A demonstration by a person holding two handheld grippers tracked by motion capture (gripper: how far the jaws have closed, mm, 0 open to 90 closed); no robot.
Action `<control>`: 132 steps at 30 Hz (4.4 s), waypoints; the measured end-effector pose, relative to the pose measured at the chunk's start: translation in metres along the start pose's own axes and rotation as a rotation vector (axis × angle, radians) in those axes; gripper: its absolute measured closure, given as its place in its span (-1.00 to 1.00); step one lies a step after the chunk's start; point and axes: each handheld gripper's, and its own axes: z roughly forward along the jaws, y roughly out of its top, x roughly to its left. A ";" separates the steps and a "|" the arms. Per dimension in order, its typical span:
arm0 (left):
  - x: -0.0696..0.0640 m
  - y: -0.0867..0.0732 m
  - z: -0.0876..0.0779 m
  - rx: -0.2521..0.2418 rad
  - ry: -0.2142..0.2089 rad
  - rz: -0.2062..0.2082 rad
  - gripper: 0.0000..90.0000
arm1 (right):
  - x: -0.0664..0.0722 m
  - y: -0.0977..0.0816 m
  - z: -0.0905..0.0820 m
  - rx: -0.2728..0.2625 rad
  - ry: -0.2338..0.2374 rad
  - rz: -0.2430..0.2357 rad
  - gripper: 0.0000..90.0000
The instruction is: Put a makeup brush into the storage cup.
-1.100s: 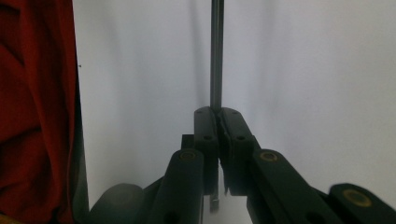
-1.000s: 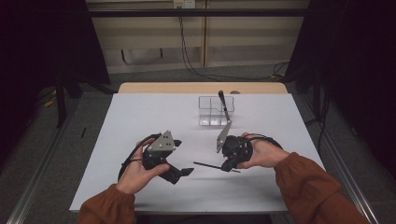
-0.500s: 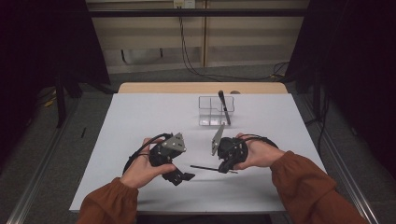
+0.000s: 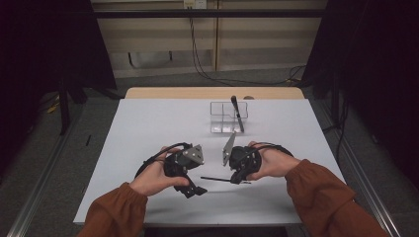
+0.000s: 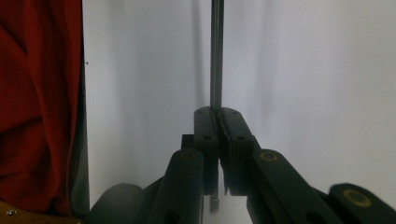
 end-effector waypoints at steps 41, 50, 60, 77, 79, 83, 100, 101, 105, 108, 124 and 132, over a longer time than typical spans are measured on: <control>0.014 0.013 0.023 0.113 -0.091 -0.052 0.78 | 0.005 0.005 0.001 -0.013 0.010 -0.042 0.92; 0.011 0.015 0.022 0.100 -0.077 -0.033 0.90 | 0.002 0.002 0.000 -0.046 -0.018 -0.061 0.88; 0.014 0.012 0.020 0.085 -0.087 -0.066 0.90 | -0.001 0.000 -0.001 -0.074 0.017 -0.031 0.66; 0.013 0.002 0.016 0.042 -0.082 -0.102 0.90 | -0.003 -0.012 -0.004 -0.161 -0.023 0.043 -0.31; 0.013 0.000 0.015 0.044 -0.080 -0.103 0.90 | -0.003 -0.015 -0.005 -0.173 -0.039 0.063 -0.43; 0.015 -0.004 0.012 0.036 -0.077 -0.113 0.90 | -0.004 -0.020 -0.007 -0.198 -0.074 0.077 -0.65; 0.017 -0.022 0.001 -0.010 -0.049 -0.161 0.90 | -0.004 -0.048 -0.015 -0.272 -0.105 0.170 -0.92; 0.017 -0.024 0.000 -0.012 -0.049 -0.167 0.90 | -0.004 -0.050 -0.015 -0.277 -0.106 0.169 -0.92; 0.018 -0.029 -0.002 -0.029 -0.041 -0.187 0.90 | -0.005 -0.058 -0.016 -0.317 -0.097 0.194 -0.92; 0.018 -0.032 -0.004 -0.037 -0.039 -0.189 0.90 | -0.005 -0.062 -0.016 -0.326 -0.100 0.202 -0.92; 0.019 -0.055 -0.017 -0.150 -0.003 -0.260 0.90 | 0.001 -0.082 -0.010 -0.381 -0.127 0.247 -0.91; 0.013 -0.062 -0.020 -0.200 -0.012 -0.273 0.90 | 0.004 -0.089 -0.002 -0.429 -0.132 0.276 -0.93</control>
